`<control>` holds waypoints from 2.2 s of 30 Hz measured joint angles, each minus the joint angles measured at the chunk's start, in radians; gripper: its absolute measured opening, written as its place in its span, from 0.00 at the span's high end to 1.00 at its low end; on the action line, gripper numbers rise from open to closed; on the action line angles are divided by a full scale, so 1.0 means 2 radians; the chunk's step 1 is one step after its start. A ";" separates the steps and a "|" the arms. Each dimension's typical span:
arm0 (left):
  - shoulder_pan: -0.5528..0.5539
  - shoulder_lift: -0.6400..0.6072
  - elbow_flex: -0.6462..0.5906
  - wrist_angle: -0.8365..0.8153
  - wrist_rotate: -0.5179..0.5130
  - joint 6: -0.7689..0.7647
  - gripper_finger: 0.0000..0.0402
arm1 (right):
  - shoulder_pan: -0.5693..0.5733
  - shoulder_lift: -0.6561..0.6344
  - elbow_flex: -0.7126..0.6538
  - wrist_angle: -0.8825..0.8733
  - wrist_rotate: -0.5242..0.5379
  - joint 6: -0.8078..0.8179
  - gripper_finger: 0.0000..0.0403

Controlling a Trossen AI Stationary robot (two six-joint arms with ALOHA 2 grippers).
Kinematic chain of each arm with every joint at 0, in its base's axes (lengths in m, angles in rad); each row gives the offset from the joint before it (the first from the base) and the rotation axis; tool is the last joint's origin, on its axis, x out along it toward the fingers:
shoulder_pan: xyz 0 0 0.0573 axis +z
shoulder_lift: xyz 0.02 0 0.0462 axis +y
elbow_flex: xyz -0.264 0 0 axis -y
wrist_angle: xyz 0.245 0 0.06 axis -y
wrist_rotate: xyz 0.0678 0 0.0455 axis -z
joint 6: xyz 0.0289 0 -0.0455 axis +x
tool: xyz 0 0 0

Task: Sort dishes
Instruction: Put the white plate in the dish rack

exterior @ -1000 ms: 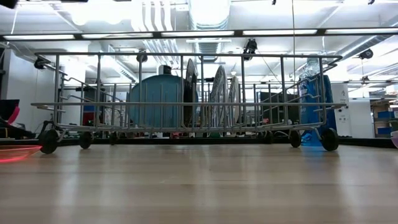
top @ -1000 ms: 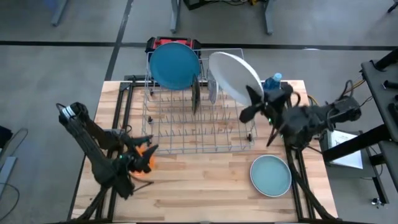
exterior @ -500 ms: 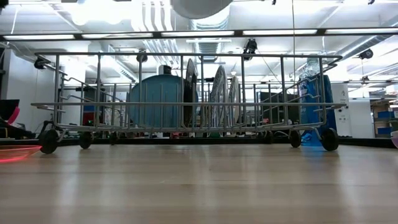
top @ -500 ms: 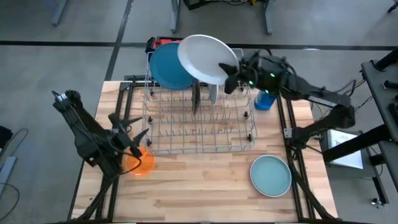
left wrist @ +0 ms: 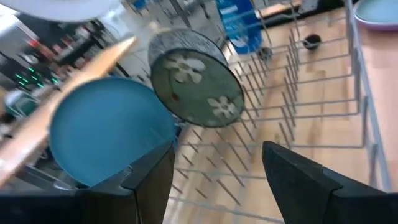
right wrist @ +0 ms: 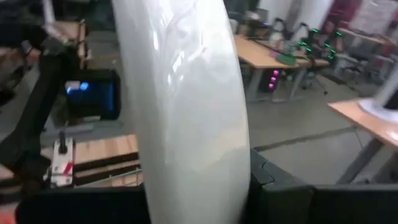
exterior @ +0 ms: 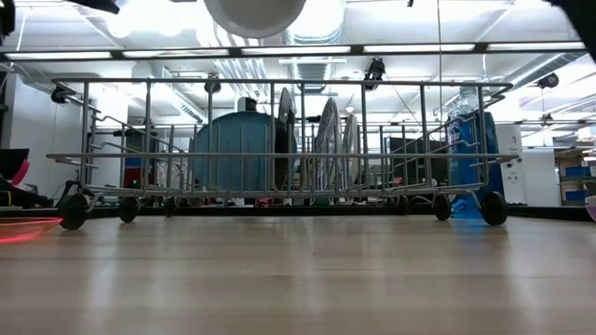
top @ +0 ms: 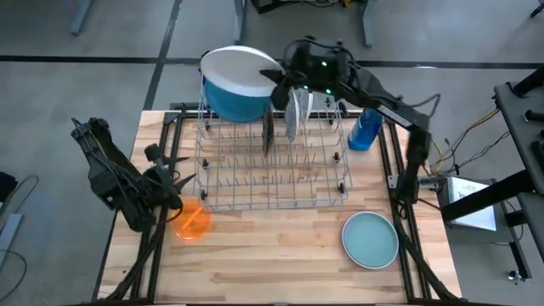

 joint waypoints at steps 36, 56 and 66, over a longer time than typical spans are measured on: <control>0.000 -0.022 0.000 0.018 0.004 0.011 0.42 | 0.022 0.196 0.026 0.032 -0.134 -0.243 0.88; 0.000 -0.025 0.000 0.014 0.004 0.011 0.42 | 0.024 0.196 0.014 0.005 -0.255 -0.363 0.88; 0.000 -0.024 -0.001 0.013 0.003 0.011 0.42 | 0.023 0.196 0.004 0.010 -0.264 -0.389 0.88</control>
